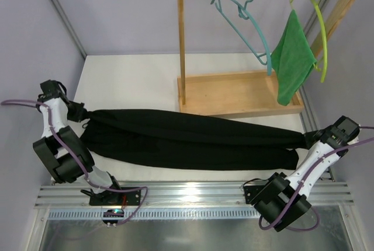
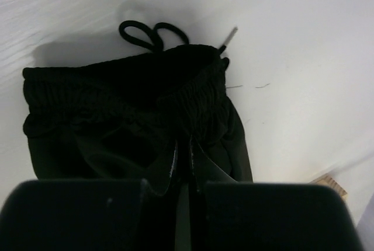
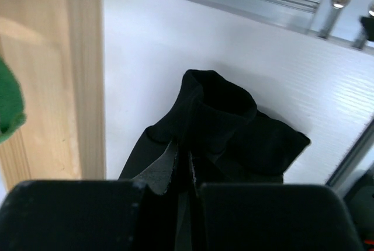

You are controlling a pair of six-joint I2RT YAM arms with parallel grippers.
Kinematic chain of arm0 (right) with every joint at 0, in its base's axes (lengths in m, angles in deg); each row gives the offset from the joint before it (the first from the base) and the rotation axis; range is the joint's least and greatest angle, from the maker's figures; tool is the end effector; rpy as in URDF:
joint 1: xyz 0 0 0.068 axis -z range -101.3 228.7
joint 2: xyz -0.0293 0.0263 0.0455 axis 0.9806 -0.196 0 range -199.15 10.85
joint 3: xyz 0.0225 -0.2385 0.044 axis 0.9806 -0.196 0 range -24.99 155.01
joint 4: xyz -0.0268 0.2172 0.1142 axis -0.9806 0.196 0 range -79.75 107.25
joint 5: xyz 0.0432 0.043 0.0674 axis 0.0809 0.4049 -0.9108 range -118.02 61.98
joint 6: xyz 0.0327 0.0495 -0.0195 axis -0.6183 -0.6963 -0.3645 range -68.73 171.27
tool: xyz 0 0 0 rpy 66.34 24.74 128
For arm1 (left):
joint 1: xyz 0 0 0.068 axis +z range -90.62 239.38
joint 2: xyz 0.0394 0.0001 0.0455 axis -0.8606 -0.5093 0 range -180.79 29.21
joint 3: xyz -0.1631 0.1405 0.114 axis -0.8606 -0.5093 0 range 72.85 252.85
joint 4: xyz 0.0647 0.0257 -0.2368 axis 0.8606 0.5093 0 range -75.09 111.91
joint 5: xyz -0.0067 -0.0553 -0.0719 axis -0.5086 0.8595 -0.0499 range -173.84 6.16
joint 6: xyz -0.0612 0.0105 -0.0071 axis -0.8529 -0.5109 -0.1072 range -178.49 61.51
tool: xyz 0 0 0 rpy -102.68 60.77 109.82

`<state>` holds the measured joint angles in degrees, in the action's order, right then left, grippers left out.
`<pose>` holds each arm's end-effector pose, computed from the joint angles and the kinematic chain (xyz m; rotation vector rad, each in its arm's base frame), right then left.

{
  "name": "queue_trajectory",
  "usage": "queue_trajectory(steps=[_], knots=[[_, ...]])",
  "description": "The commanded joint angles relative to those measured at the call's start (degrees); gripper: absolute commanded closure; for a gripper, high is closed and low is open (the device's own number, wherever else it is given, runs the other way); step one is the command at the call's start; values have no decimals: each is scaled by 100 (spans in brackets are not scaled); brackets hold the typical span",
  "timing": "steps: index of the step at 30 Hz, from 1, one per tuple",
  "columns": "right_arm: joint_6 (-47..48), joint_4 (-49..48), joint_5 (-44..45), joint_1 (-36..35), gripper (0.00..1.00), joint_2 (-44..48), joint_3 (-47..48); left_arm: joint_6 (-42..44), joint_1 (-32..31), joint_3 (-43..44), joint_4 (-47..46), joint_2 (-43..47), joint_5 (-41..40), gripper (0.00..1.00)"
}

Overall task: Place the trousers on the hanger
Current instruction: Fold the trousers

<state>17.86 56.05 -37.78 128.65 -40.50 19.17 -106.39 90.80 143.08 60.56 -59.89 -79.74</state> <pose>0.1232 -0.1341 0.2303 1.5949 1.8977 0.0898 0.2621 0.1561 0.2202 -1.7099 2.0970 -0.1834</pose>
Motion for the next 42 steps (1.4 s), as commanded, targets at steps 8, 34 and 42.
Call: queue_trajectory(steps=[8, 34, 42], knots=[[-201, 141, 766, 251, 91, -305, -574, 211, 637, -773, 68, 429, -1000, 98], [-219, -219, -1, -3365, 45, 380, 910, 316, -75, -423, 181, 1413, 56, 55], [115, -1846, 770, -7224, 50, 373, 794, 773, -66, -862, 462, 974, -601, 56]])
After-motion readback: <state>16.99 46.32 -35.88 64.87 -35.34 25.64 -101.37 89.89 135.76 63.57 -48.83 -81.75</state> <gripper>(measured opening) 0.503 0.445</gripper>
